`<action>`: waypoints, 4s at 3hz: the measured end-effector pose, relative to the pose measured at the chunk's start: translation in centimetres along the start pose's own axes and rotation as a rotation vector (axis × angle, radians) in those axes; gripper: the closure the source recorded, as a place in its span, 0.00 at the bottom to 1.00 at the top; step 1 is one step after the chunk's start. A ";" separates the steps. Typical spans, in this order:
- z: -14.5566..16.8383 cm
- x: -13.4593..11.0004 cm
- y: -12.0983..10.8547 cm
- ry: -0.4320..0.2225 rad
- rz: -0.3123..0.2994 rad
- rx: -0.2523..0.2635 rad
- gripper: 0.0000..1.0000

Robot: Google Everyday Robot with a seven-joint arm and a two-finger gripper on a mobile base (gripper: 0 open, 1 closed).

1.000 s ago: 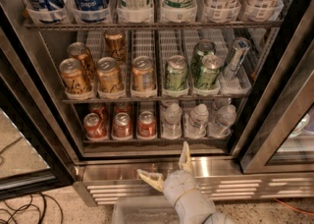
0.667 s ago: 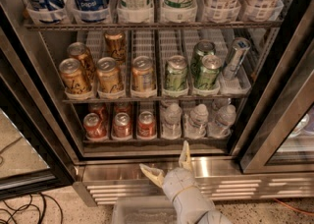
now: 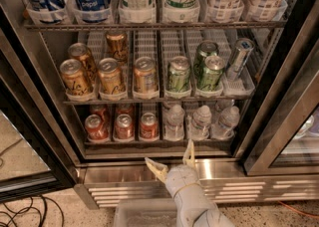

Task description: Pick water bottle from bottom shelf of fridge

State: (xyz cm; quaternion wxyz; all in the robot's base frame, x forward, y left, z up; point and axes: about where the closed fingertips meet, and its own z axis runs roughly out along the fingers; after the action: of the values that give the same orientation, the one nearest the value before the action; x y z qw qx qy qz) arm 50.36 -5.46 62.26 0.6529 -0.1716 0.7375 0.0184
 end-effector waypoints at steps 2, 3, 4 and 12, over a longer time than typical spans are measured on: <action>1.1 -0.5 -1.4 -0.016 0.012 0.047 0.23; 1.9 -0.6 -1.3 -0.014 -0.003 0.012 0.33; 2.6 -0.8 -1.0 -0.015 -0.009 -0.014 0.30; 5.6 -0.6 -1.8 -0.038 -0.009 0.059 0.14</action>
Offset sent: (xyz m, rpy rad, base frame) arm 0.0233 -0.0116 0.0107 0.0109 -0.0368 -0.0536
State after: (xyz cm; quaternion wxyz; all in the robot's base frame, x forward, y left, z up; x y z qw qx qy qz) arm 56.22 -5.60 62.39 0.6717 -0.1554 0.7243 -0.0029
